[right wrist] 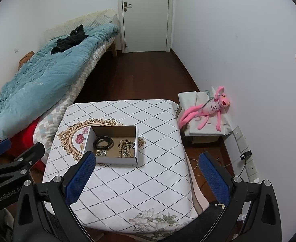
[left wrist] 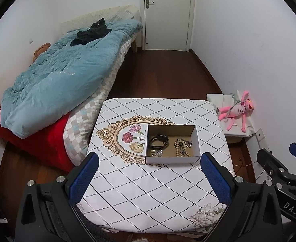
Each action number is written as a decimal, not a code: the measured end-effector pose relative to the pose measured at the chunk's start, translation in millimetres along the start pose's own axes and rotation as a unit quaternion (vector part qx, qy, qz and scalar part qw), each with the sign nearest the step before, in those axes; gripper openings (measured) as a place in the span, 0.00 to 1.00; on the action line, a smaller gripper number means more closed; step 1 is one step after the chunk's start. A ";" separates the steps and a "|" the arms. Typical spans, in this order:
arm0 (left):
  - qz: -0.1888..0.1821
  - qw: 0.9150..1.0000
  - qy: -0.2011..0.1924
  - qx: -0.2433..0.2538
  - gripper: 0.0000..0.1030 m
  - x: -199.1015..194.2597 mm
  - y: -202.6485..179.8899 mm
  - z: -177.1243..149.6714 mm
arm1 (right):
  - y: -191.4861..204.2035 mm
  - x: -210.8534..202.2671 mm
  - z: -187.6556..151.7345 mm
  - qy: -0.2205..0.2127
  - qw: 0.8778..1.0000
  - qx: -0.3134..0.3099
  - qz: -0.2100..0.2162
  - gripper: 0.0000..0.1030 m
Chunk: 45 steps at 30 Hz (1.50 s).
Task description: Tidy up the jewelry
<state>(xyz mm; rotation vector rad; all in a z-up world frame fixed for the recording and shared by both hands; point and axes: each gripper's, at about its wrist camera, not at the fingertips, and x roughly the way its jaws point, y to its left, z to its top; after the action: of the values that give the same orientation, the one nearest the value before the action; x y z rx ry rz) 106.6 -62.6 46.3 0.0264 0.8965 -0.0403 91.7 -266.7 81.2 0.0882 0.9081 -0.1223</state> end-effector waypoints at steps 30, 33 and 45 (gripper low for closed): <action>0.010 0.997 0.077 -0.002 1.00 89.3 2.3 10.2 | 6.3 110.2 14.8 0.096 0.995 -0.007 -0.033 1.00; 0.009 0.997 0.080 -0.004 1.00 91.5 3.6 9.4 | 5.6 112.8 14.5 0.100 0.994 -0.007 -0.032 1.00; 0.004 0.996 0.084 0.001 1.00 95.9 4.0 6.9 | 8.9 114.8 12.6 0.103 0.994 -0.012 -0.028 1.00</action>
<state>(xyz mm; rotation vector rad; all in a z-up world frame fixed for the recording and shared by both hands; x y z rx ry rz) 172.0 -61.2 -24.3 0.0350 1.0650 -0.0325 172.6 -267.4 -1.5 0.0538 1.1184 -0.1575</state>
